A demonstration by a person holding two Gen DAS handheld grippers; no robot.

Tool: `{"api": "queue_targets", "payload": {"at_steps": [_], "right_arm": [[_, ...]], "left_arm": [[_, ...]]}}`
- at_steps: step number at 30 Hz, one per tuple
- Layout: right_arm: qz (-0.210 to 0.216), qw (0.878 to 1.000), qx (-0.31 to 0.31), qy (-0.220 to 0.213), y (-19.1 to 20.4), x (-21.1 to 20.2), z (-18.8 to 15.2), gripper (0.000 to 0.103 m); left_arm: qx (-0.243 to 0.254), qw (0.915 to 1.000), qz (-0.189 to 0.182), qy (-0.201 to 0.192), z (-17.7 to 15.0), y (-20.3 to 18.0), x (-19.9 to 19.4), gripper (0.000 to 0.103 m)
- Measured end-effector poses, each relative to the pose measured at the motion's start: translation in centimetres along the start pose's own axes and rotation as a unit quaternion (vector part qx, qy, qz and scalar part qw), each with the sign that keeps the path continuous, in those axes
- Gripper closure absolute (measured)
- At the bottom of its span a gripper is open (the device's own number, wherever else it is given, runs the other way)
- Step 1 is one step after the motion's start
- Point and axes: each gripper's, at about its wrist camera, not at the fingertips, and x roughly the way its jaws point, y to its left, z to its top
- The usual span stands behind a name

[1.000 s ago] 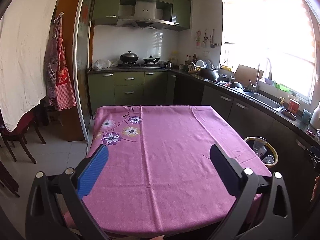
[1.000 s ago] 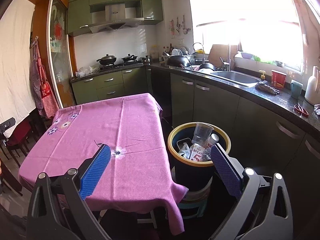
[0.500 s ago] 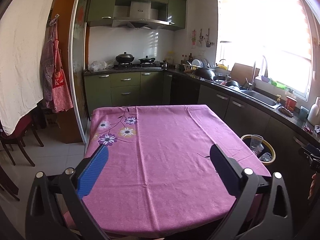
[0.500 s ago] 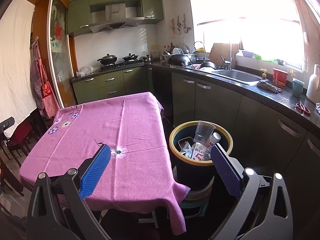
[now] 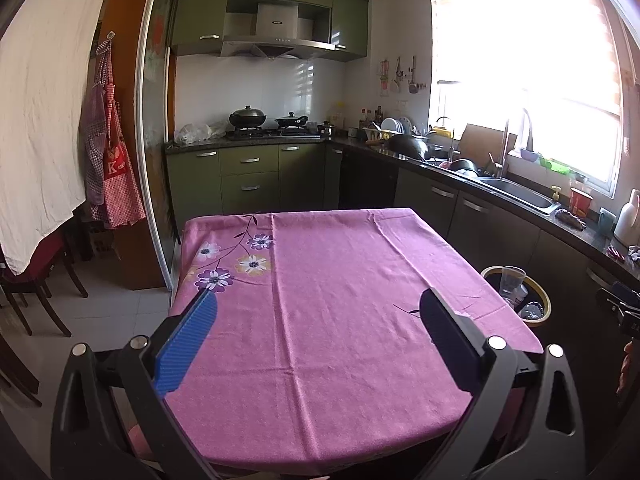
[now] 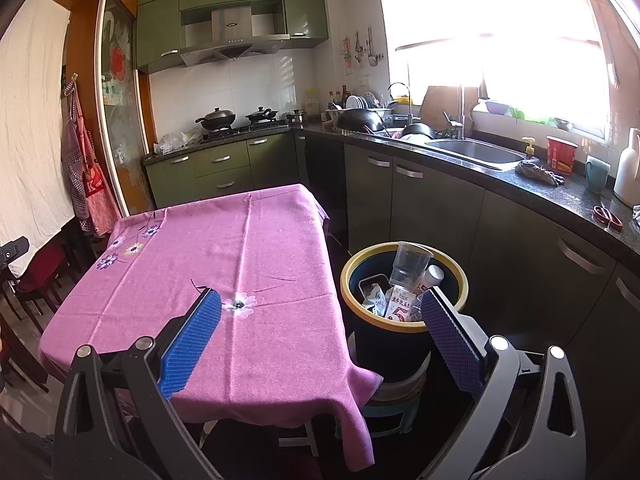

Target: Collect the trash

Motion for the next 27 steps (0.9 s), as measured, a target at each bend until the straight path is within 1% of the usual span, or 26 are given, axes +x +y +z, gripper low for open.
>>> {"api": "queue_targets", "payload": {"at_steps": [12, 27], "right_arm": [[-0.001, 1.000, 0.001, 0.000, -0.04, -0.04, 0.00, 0.005], [0.000, 1.000, 0.004, 0.000, 0.08, -0.09, -0.18, 0.005]], "left_arm": [[0.006, 0.9999, -0.009, 0.006, -0.06, -0.44, 0.21, 0.006], [0.006, 0.9999, -0.009, 0.007, -0.05, -0.58, 0.26, 0.006]]}}
